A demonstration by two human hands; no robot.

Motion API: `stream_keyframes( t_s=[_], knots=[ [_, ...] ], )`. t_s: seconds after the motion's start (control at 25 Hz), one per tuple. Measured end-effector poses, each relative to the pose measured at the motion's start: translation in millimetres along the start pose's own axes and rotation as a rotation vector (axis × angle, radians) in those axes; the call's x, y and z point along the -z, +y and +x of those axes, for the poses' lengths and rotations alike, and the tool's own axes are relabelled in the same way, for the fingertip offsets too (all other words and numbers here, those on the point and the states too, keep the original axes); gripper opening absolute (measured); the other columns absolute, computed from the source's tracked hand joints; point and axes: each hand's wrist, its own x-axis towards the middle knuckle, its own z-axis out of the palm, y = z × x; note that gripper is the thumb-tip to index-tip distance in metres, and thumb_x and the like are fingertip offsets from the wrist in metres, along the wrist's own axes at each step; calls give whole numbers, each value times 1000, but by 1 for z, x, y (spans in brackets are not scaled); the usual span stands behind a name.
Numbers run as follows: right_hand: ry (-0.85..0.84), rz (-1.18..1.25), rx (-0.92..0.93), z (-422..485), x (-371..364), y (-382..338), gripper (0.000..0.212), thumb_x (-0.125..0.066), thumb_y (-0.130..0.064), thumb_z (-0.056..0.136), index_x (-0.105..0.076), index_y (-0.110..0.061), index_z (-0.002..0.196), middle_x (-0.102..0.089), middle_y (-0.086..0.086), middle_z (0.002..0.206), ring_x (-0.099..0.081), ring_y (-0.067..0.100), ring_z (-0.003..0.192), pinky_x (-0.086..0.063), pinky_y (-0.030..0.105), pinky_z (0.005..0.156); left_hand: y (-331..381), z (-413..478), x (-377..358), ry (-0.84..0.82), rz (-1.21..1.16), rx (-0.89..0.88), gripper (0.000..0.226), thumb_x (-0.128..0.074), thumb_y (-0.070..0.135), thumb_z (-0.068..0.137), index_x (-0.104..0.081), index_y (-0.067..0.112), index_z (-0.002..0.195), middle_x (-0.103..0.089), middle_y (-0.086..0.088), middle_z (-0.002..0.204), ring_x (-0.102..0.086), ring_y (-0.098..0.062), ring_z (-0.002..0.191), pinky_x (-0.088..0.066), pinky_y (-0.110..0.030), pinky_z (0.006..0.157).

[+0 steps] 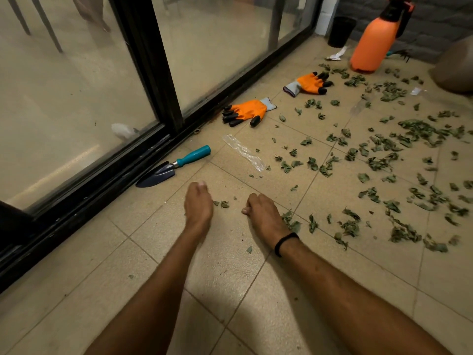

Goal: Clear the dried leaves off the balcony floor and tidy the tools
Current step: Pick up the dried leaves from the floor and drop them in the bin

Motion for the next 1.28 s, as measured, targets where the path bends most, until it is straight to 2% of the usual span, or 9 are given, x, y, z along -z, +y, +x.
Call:
stream_keyframes(
  t_s=[0.16,0.36,0.52,0.6,0.72,0.92,1.0,1.2,1.28],
  knots=[
    [58,307,-160,9,3,-13,26,-46,-29,104,-60,-16,86,-62,-1,90,-61,14,85,-52,33,78,10,14,37,-87,-750,488,23,-41,20,94,-44,22,71,-40,5,59,-31,-9,48,-21,-24,46],
    [-33,985,-475,34,5,-33,28,-45,-31,105,-64,-11,96,-70,12,96,-64,18,72,-59,37,74,2,2,60,-74,-938,537,16,-35,10,78,-51,12,75,-53,-5,67,-41,-10,49,-30,-19,40],
    [-79,334,-68,25,-18,-43,38,-53,-54,95,-58,-20,113,-50,-1,111,-53,14,98,-48,24,81,-10,3,57,90,-458,423,28,-37,10,90,-65,9,93,-53,4,64,-42,-11,49,-33,-24,44],
    [-75,28,81,18,-36,-46,56,-54,-67,87,-49,-24,123,-38,-1,116,-41,15,103,-44,27,86,-16,0,54,193,-67,177,30,-41,16,99,-70,13,100,-64,4,83,-60,-16,75,-51,-33,68],
    [39,-168,164,21,-52,-52,68,-46,-77,84,-44,-24,127,-40,2,113,-40,19,99,-45,31,80,-19,-7,53,257,91,10,37,-38,33,107,-68,12,108,-65,2,103,-59,-15,96,-45,-31,84],
    [14,-265,87,49,-46,-62,32,-38,-39,105,-47,-13,121,-56,11,116,-53,28,99,-46,35,74,-26,-7,57,351,65,81,48,-33,40,108,-69,8,106,-65,-2,97,-57,-10,84,-40,-24,69],
    [-34,-67,-92,61,-35,-67,32,-39,-34,105,-52,-7,117,-59,12,108,-57,27,96,-47,36,76,-29,-6,64,360,-40,152,49,-36,45,107,-69,9,104,-66,-4,95,-60,-16,84,-43,-29,70],
    [-360,1563,-620,49,12,-56,20,-48,-24,103,-43,-12,89,-44,1,67,-34,8,51,-31,16,41,-20,-4,86,243,-621,486,42,-46,56,100,-54,20,80,-50,6,61,-30,-5,41,-23,-19,36],
    [-419,1844,-609,30,22,-45,16,-50,-15,99,-40,-14,87,-44,0,67,-33,5,50,-28,15,36,-18,-3,91,195,-672,508,42,-46,58,99,-51,22,78,-50,7,60,-27,-5,40,-21,-18,35]
  ],
)
